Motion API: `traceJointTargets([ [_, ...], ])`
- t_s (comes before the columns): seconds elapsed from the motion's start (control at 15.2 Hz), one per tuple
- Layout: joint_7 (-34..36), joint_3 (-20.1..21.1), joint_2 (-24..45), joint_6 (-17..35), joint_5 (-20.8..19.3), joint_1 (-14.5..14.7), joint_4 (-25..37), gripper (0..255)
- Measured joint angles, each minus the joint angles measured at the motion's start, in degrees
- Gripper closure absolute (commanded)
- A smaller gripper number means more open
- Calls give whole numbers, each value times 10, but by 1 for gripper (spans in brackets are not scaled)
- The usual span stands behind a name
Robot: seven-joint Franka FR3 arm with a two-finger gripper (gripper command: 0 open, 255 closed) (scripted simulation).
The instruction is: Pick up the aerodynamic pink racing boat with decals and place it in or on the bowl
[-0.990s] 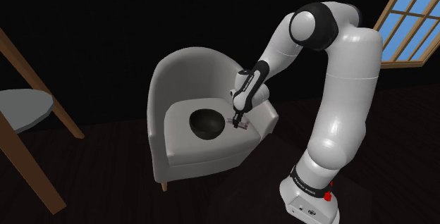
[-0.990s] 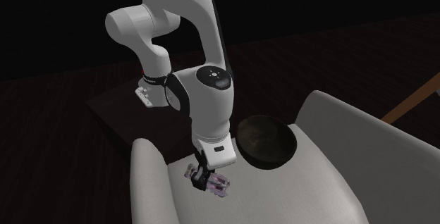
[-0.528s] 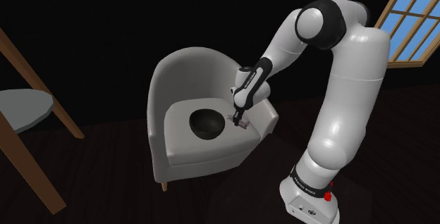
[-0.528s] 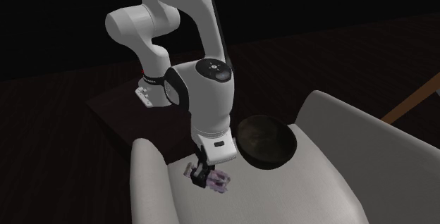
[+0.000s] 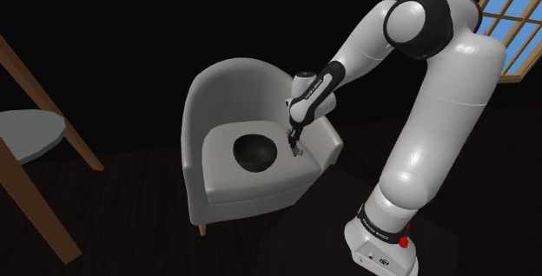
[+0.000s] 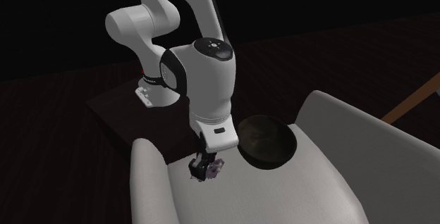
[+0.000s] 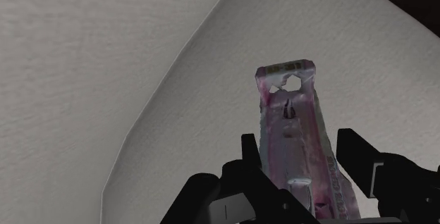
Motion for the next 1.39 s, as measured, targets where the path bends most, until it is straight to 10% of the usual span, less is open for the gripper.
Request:
traceJointTargets([
  [1.39, -9, 2, -157, -182, -9, 3, 26, 255],
])
